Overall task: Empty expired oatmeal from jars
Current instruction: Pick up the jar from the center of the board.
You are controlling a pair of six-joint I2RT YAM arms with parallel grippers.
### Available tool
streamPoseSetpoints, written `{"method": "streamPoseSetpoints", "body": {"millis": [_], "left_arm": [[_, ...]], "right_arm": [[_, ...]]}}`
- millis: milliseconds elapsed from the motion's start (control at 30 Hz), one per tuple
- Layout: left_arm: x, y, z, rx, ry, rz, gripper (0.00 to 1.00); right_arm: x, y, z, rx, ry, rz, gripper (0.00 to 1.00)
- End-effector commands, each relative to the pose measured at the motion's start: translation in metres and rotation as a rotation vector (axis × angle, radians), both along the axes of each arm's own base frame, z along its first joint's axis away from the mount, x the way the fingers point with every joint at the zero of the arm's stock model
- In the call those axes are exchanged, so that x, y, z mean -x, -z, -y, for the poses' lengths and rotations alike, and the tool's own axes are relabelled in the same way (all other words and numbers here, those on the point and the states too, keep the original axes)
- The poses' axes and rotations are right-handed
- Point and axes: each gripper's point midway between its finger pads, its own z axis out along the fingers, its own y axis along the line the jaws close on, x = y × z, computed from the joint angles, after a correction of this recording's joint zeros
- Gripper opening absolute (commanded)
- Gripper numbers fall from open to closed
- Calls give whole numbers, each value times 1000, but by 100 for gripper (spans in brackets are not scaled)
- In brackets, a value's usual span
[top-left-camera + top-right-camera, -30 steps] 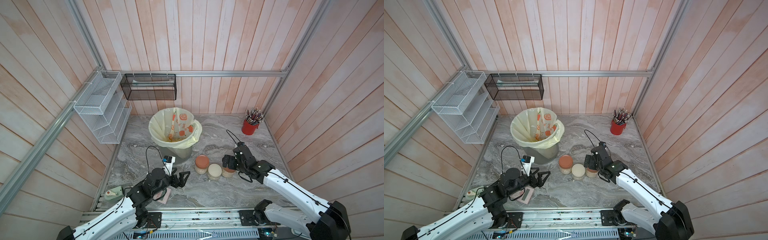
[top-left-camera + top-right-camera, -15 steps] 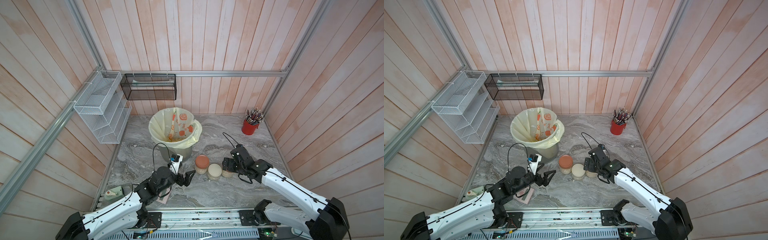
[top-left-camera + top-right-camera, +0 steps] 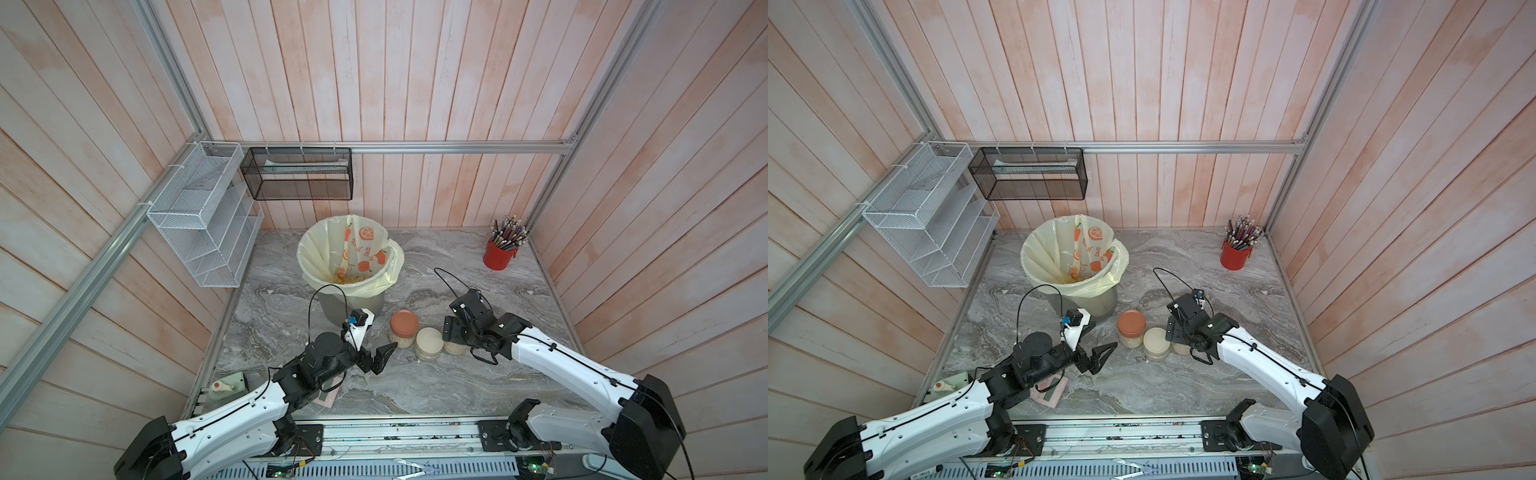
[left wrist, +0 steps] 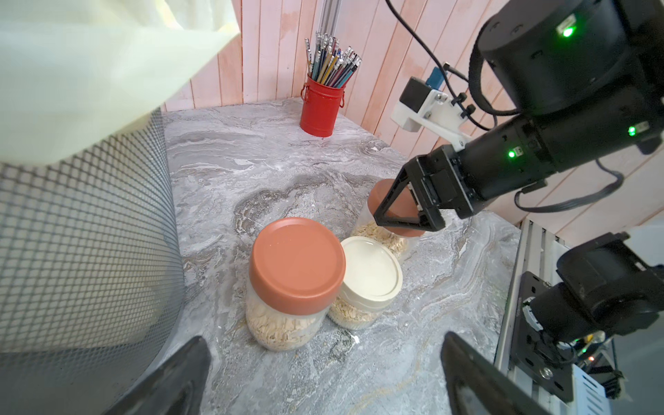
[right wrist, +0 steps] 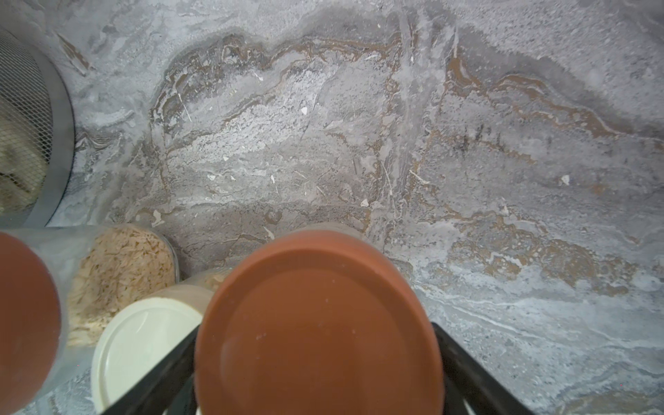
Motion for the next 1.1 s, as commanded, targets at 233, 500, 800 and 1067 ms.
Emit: {"method": "streamPoseSetpoints", "body": {"millis": [233, 500, 800, 1067], "left_arm": [[-1, -21, 20, -17, 85, 117, 100], [-3, -22, 24, -21, 95, 135, 100], [-4, -28, 28, -40, 118, 179, 100], [-3, -40, 41, -33, 174, 224, 100]], "right_arm": [[2, 5, 5, 47, 22, -26, 94], [1, 4, -1, 40, 3, -25, 94], [4, 9, 3, 53, 14, -30, 87], [3, 8, 3, 48, 10, -16, 65]]}}
